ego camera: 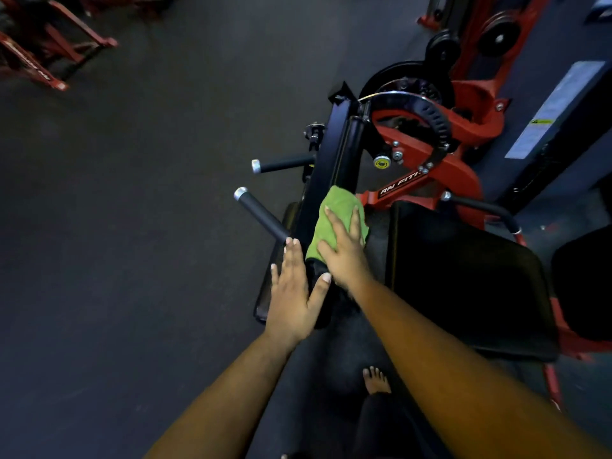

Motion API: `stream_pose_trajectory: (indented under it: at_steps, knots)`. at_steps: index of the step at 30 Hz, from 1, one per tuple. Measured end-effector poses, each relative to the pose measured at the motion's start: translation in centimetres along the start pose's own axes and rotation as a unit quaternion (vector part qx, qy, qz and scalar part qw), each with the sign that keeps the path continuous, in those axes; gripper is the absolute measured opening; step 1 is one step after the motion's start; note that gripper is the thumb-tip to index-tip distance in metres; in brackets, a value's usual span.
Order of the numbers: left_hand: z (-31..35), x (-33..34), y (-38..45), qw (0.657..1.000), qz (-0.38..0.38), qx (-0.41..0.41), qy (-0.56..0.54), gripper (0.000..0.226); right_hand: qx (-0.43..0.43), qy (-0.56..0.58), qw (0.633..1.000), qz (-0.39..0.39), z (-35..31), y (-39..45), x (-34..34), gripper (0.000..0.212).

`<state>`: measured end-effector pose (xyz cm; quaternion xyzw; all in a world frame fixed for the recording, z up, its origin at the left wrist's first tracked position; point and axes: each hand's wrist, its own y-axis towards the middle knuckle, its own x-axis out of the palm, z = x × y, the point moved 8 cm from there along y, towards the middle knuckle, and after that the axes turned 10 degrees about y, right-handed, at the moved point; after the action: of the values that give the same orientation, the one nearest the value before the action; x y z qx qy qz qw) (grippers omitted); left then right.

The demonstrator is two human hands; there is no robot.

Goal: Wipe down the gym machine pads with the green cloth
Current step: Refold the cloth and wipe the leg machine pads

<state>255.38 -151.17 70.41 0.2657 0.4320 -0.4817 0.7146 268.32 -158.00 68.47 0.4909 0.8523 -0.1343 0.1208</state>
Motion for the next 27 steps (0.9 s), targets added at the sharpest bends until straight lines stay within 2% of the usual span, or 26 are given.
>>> stream_pose_trajectory:
  at_steps: [5, 7, 10, 13, 15, 17, 19, 22, 25, 27]
  knots:
    - [-3.0, -0.3, -5.9, 0.995, -0.081, 0.009, -0.05, 0.097, 0.011, -0.038, 0.999, -0.01, 0.1, -10.0, 2.5, 0.063]
    - [-3.9, -0.7, -8.2, 0.985, -0.141, -0.012, -0.1, 0.097, 0.013, -0.122, 0.992, -0.006, -0.7, -13.4, 3.8, 0.064]
    - [-4.0, -2.3, -11.1, 0.949, -0.198, -0.045, -0.242, 0.078, 0.01, -0.273, 0.962, 0.009, -2.4, -17.2, 6.0, 0.067]
    - [-4.7, -4.1, -13.7, 0.919, -0.212, -0.09, -0.32, 0.075, 0.002, -0.29, 0.956, 0.045, -3.5, -20.5, 7.2, 0.064]
    - [-6.1, -4.6, -14.7, 0.879, -0.213, -0.121, -0.408, 0.072, -0.05, -0.318, 0.945, 0.052, -4.5, -22.4, 8.8, 0.066]
    - [-7.4, -4.6, -15.1, 0.842, -0.217, -0.123, -0.478, 0.054, -0.117, -0.335, 0.935, 0.019, -5.1, -23.9, 11.4, 0.066]
    - [-9.4, -4.8, -15.0, 0.836, -0.206, -0.133, -0.49, 0.035, -0.141, -0.312, 0.939, -0.039, -4.6, -24.2, 13.9, 0.069]
    - [-14.0, -4.9, -14.3, 0.833, -0.174, -0.193, -0.488, 0.033, -0.094, -0.185, 0.97, -0.128, -2.5, -22.7, 16.6, 0.081]
    - [-18.5, -5.0, -12.8, 0.849, -0.156, -0.24, -0.445, 0.027, -0.069, -0.056, 0.987, -0.133, -1.0, -20.3, 18.1, 0.08]
    - [-21.3, -4.5, -11.3, 0.845, -0.156, -0.267, -0.436, 0.019, -0.035, 0.018, 0.993, -0.114, 0.1, -17.8, 19.5, 0.074]
